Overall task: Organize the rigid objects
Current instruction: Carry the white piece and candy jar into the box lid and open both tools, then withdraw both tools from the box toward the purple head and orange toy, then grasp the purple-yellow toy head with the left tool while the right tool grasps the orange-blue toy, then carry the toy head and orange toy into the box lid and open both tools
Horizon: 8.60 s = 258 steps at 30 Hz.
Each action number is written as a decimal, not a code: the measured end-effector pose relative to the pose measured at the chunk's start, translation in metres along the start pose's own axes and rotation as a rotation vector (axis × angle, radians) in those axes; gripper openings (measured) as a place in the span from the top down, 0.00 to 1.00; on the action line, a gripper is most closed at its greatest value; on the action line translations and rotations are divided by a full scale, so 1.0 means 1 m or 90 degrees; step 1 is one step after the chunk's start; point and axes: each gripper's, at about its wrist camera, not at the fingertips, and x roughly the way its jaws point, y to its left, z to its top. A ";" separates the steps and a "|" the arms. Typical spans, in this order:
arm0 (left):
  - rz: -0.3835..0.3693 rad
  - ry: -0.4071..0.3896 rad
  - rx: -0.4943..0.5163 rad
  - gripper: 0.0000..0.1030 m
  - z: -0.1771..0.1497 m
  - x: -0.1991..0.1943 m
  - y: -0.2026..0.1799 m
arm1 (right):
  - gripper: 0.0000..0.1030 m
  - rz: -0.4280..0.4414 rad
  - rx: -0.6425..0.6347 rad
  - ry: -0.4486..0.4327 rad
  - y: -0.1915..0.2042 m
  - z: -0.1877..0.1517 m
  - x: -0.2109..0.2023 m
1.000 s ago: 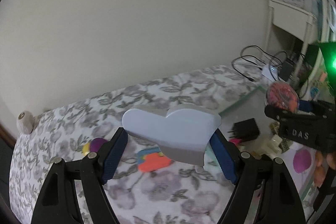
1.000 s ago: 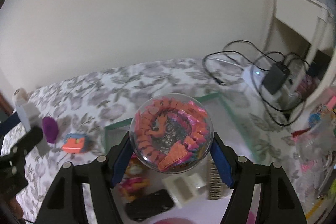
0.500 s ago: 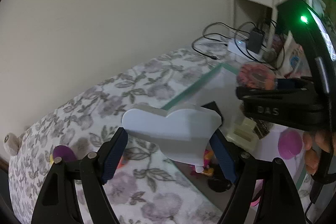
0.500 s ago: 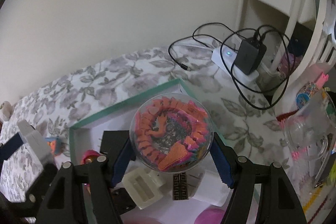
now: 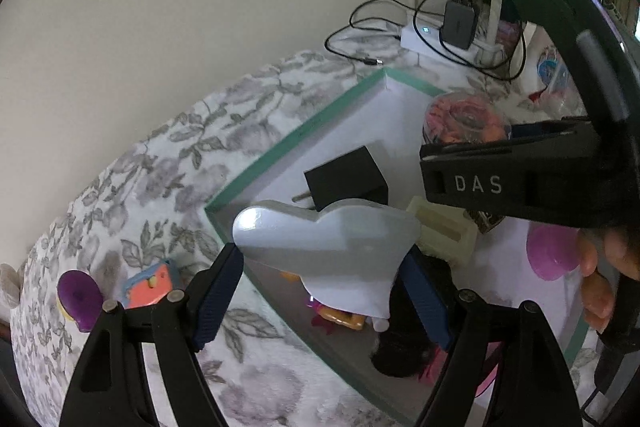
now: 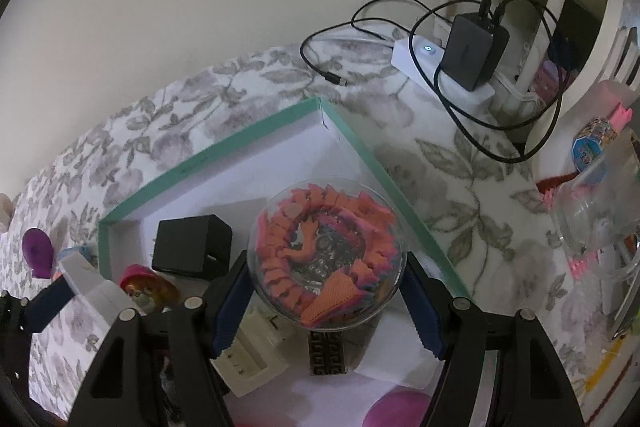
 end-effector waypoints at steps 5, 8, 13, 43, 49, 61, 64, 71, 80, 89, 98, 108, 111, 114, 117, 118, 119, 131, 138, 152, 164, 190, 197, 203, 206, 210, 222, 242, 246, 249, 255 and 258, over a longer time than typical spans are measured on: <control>-0.008 0.014 -0.005 0.21 -0.001 0.005 0.000 | 0.28 -0.001 0.001 0.014 -0.001 -0.001 0.006; -0.032 0.012 -0.030 0.21 0.001 0.002 0.006 | 0.28 -0.002 -0.001 0.018 0.000 -0.002 0.008; -0.042 0.021 -0.037 0.21 0.001 0.001 0.010 | 0.28 -0.007 -0.006 0.021 0.002 -0.002 0.008; -0.043 -0.060 -0.225 0.21 0.002 -0.044 0.091 | 0.27 0.006 -0.024 -0.032 0.015 0.011 -0.033; -0.027 -0.043 -0.285 0.21 -0.006 -0.036 0.112 | 0.20 0.011 -0.046 -0.030 0.027 0.009 -0.033; 0.054 0.027 -0.418 0.10 -0.039 -0.004 0.162 | 0.00 0.045 -0.101 -0.041 0.061 0.002 -0.038; 0.062 0.027 -0.437 0.07 -0.045 -0.003 0.172 | 0.00 0.047 -0.116 -0.047 0.070 0.000 -0.040; 0.095 0.015 -0.492 0.01 -0.066 -0.010 0.207 | 0.00 0.057 -0.129 -0.050 0.082 -0.003 -0.039; 0.155 0.023 -0.583 0.01 -0.110 -0.027 0.270 | 0.00 0.090 -0.169 -0.069 0.117 -0.011 -0.045; 0.151 0.019 -0.623 0.01 -0.138 -0.032 0.299 | 0.00 0.162 -0.229 -0.090 0.177 -0.026 -0.054; 0.100 -0.002 -0.625 0.01 -0.145 -0.017 0.303 | 0.00 0.179 -0.294 -0.075 0.234 -0.045 -0.027; 0.067 -0.008 -0.574 0.01 -0.132 0.006 0.304 | 0.00 0.176 -0.321 -0.041 0.264 -0.056 0.015; 0.061 -0.004 -0.560 0.01 -0.126 0.011 0.304 | 0.00 0.176 -0.323 -0.031 0.268 -0.057 0.025; 0.065 0.002 -0.546 0.01 -0.121 0.016 0.303 | 0.00 0.174 -0.323 -0.027 0.270 -0.059 0.031; 0.072 0.004 -0.535 0.01 -0.117 0.018 0.301 | 0.00 0.174 -0.318 -0.025 0.272 -0.058 0.035; 0.074 0.007 -0.532 0.01 -0.115 0.019 0.301 | 0.00 0.174 -0.314 -0.027 0.272 -0.058 0.036; 0.076 0.007 -0.528 0.01 -0.113 0.020 0.300 | 0.00 0.177 -0.310 -0.027 0.271 -0.057 0.036; 0.092 0.019 -0.474 0.01 -0.103 0.030 0.290 | 0.00 0.168 -0.288 -0.030 0.277 -0.056 0.043; 0.078 0.024 -0.465 0.28 -0.102 0.032 0.286 | 0.18 0.151 -0.284 -0.039 0.276 -0.056 0.042; 0.091 0.017 -0.438 0.33 -0.098 0.031 0.275 | 0.26 0.152 -0.281 -0.054 0.270 -0.058 0.038; 0.064 0.041 -0.491 0.33 -0.109 0.014 0.256 | 0.26 0.152 -0.265 -0.046 0.258 -0.064 0.021; 0.045 -0.007 -0.498 0.33 -0.105 -0.126 0.177 | 0.26 0.169 -0.217 -0.117 0.183 -0.089 -0.133; 0.037 -0.038 -0.485 0.33 -0.097 -0.149 0.148 | 0.26 0.163 -0.154 -0.118 0.134 -0.091 -0.147; 0.029 -0.058 -0.466 0.33 -0.087 -0.161 0.122 | 0.26 0.150 -0.092 -0.130 0.089 -0.086 -0.155; 0.017 -0.064 -0.459 0.33 -0.082 -0.163 0.110 | 0.26 0.148 -0.062 -0.139 0.067 -0.082 -0.160; 0.009 -0.061 -0.435 0.33 -0.073 -0.158 0.092 | 0.26 0.132 -0.033 -0.163 0.037 -0.076 -0.170; -0.036 -0.045 -0.327 0.33 -0.041 -0.133 0.013 | 0.26 0.086 0.033 -0.183 -0.031 -0.062 -0.167; -0.079 0.020 -0.273 0.33 -0.038 -0.068 -0.036 | 0.26 0.057 0.044 -0.119 -0.061 -0.064 -0.118; -0.077 0.032 -0.258 0.33 -0.040 -0.061 -0.042 | 0.26 0.060 0.041 -0.088 -0.059 -0.068 -0.100; -0.065 0.042 -0.247 0.33 -0.041 -0.055 -0.045 | 0.26 0.055 0.035 -0.070 -0.057 -0.071 -0.090; -0.060 0.051 -0.244 0.33 -0.043 -0.048 -0.046 | 0.26 0.055 0.021 -0.052 -0.049 -0.073 -0.081; -0.053 0.055 -0.237 0.33 -0.044 -0.045 -0.048 | 0.26 0.055 0.010 -0.047 -0.044 -0.074 -0.077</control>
